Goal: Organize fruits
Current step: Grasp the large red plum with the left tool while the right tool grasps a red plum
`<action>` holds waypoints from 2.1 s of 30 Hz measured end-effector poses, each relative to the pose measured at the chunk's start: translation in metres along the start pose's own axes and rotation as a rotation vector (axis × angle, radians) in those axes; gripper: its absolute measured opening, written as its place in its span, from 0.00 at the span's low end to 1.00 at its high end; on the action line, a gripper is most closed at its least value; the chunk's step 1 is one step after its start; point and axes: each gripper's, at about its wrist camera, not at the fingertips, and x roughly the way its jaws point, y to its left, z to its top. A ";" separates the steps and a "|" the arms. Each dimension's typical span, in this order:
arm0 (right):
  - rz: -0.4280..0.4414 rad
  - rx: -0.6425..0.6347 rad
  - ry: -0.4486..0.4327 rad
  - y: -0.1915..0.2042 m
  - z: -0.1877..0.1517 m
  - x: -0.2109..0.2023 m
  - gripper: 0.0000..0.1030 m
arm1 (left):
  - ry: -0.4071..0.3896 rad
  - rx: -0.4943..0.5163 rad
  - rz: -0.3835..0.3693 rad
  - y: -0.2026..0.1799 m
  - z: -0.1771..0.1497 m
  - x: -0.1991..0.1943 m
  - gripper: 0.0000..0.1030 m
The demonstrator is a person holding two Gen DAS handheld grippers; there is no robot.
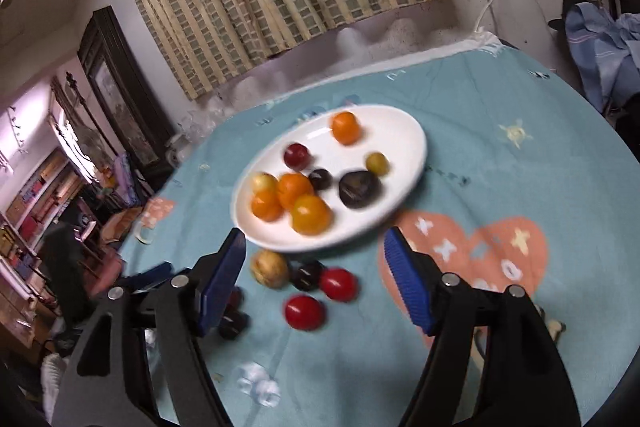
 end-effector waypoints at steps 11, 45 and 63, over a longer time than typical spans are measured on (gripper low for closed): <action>0.016 0.013 0.003 0.000 0.003 0.002 0.70 | 0.086 0.066 0.049 -0.006 -0.010 0.026 0.82; -0.036 -0.182 0.083 0.034 -0.023 0.023 0.70 | 0.026 0.041 0.129 0.026 0.011 0.031 0.76; -0.067 -0.279 0.228 0.044 -0.050 0.059 0.41 | 0.067 0.049 0.085 0.022 0.013 0.044 0.41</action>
